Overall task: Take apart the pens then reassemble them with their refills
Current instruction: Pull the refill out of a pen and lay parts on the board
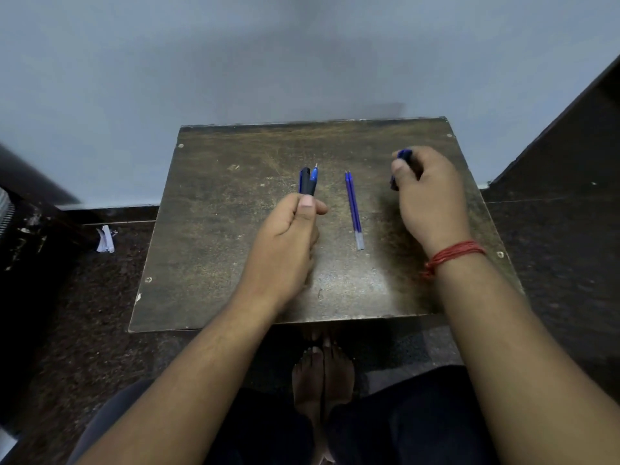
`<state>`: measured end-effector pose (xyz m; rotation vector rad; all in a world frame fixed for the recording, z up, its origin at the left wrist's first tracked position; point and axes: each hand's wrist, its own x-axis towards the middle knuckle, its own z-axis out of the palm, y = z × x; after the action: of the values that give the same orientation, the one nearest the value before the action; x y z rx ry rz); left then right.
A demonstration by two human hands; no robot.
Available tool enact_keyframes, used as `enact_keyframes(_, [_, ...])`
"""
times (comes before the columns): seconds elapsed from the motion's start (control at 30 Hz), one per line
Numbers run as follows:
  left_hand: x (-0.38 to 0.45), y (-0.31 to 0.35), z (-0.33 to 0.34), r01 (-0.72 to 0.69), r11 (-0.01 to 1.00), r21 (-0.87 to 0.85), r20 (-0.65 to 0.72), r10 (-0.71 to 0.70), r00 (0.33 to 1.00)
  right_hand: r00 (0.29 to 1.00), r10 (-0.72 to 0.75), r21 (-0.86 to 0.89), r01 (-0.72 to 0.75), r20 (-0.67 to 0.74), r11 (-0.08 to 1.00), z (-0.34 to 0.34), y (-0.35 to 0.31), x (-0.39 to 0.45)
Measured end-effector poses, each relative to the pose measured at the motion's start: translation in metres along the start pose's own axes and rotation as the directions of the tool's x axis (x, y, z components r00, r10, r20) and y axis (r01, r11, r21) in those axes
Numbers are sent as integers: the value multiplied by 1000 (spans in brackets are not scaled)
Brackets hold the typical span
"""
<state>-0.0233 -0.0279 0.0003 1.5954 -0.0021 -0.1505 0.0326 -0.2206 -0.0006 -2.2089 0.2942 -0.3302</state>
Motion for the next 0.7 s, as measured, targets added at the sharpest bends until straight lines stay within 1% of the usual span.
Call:
enact_keyframes(0.07, [1, -1, 0, 29, 1000, -10, -5, -29, 1000, 998, 52, -210, -41, 44, 977, -3, 5, 0])
enact_keyframes(0.13, [2, -2, -1, 32, 999, -11, -15, -32, 999, 992, 109, -312, -86, 56, 946, -5, 2, -3])
enact_keyframes(0.33, [4, -2, -5, -38, 998, 46, -58, 40, 998, 991, 114, -442, -72, 68, 894, -7, -5, -7])
enact_keyframes(0.47, [5, -1, -5, -38, 998, 51, -66, 41, 997, 990, 126, -487, -83, 57, 869, -7, -1, -6])
enact_keyframes(0.53, [5, -2, -6, -32, 998, 63, -46, 35, 998, 996, 81, -503, -55, 30, 862, -8, -1, -5])
enact_keyframes(0.6, [5, -2, -6, -35, 996, 82, -18, 36, 999, 998, -46, -424, 24, -42, 905, -9, -8, -6])
enact_keyframes(0.63, [5, -3, -6, -38, 995, 93, -11, 40, 999, 993, -95, -326, 68, -66, 943, -8, -14, -8])
enact_keyframes(0.67, [5, -2, -5, -43, 994, 103, -9, 44, 999, 992, -111, -174, 99, -62, 980, -5, -21, -13])
enact_keyframes(0.7, [4, -2, -4, -48, 993, 109, -10, 50, 999, 995, -99, 12, 99, -15, 995, -1, -29, -20])
